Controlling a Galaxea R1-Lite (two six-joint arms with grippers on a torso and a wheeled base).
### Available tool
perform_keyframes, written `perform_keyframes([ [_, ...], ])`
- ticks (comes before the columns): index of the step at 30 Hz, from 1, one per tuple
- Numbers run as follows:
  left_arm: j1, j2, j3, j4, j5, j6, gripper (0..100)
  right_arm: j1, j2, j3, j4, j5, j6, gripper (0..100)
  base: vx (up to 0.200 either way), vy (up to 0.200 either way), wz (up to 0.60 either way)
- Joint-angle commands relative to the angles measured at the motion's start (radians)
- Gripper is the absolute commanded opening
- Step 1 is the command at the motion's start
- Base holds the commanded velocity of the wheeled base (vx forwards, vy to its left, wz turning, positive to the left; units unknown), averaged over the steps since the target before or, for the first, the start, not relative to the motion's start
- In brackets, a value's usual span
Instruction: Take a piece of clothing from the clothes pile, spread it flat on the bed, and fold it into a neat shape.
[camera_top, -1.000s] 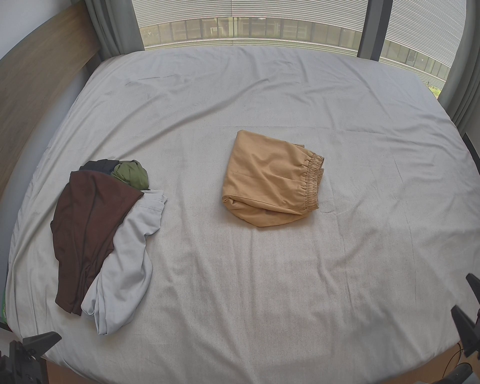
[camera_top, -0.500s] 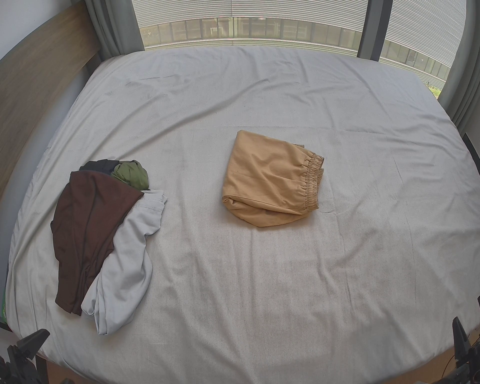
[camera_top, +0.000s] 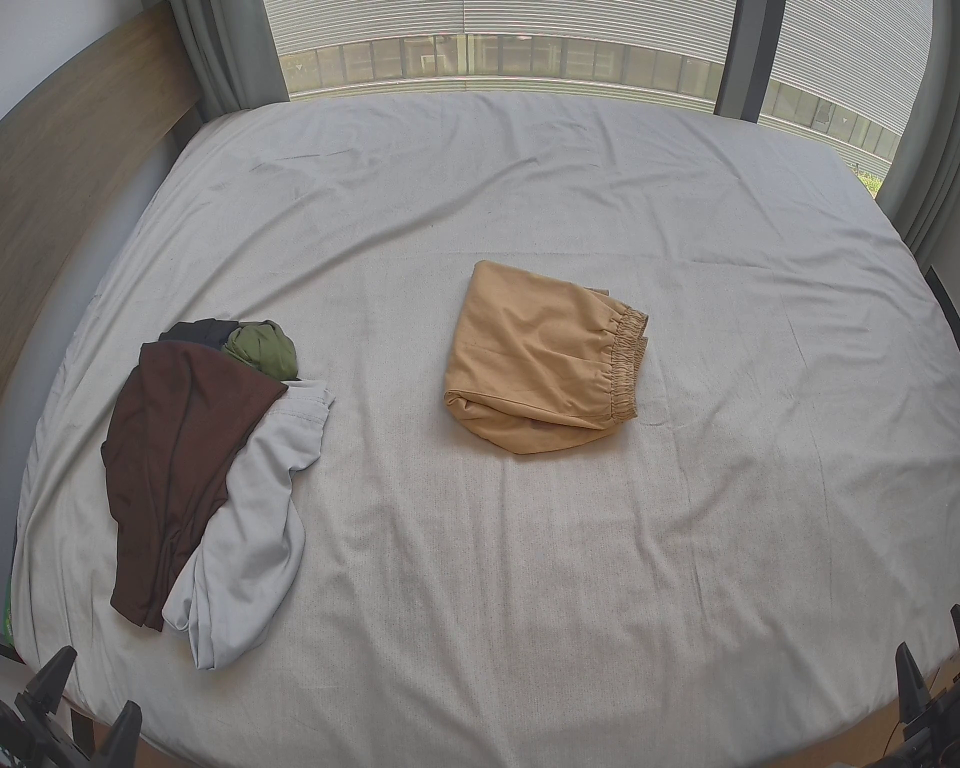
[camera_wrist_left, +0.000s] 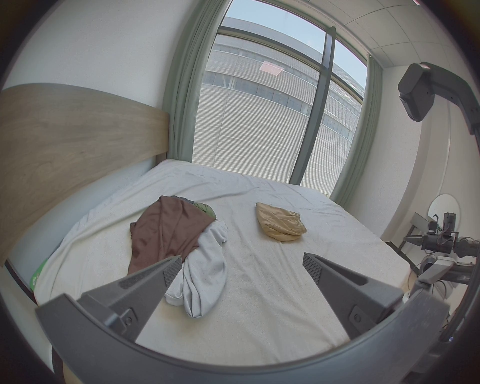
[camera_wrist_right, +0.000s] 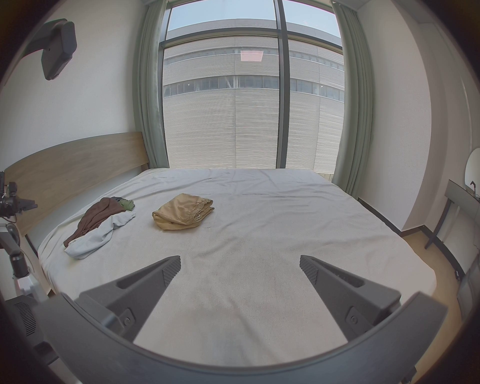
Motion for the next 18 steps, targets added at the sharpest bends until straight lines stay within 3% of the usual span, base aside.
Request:
perform_keyframes([
  [1, 0.003, -0.049, 0.018, 0.002, 0.034, 0.004, 100, 0.001, -0.01, 0.016, 0.005, 0.009, 0.0, 100, 0.0, 0.0, 0.0],
  [3, 0.003, -0.049, 0.018, 0.003, 0.136, 0.009, 100, 0.001, -0.01, 0.016, 0.005, 0.011, -0.002, 100, 0.0, 0.0, 0.0],
  [4, 0.003, -0.049, 0.018, 0.006, 0.218, 0.041, 100, 0.001, -0.01, 0.016, 0.005, 0.011, -0.002, 100, 0.0, 0.0, 0.0],
  [6, 0.002, -0.049, 0.018, 0.026, 0.3, 0.127, 100, 0.001, -0.01, 0.016, 0.005, 0.011, -0.002, 100, 0.0, 0.0, 0.0],
  [8, 0.002, -0.049, 0.018, 0.068, 0.304, 0.15, 100, 0.001, -0.01, 0.016, 0.005, 0.011, -0.002, 100, 0.0, 0.0, 0.0],
  [11, -0.001, -0.051, 0.018, 0.074, 0.245, 0.167, 100, 0.001, -0.01, 0.016, 0.006, 0.011, -0.002, 100, 0.0, 0.0, 0.0],
  [18, 0.0, -0.052, 0.018, 0.074, 0.245, 0.167, 100, 0.001, -0.01, 0.016, 0.006, 0.008, -0.002, 100, 0.0, 0.0, 0.0],
])
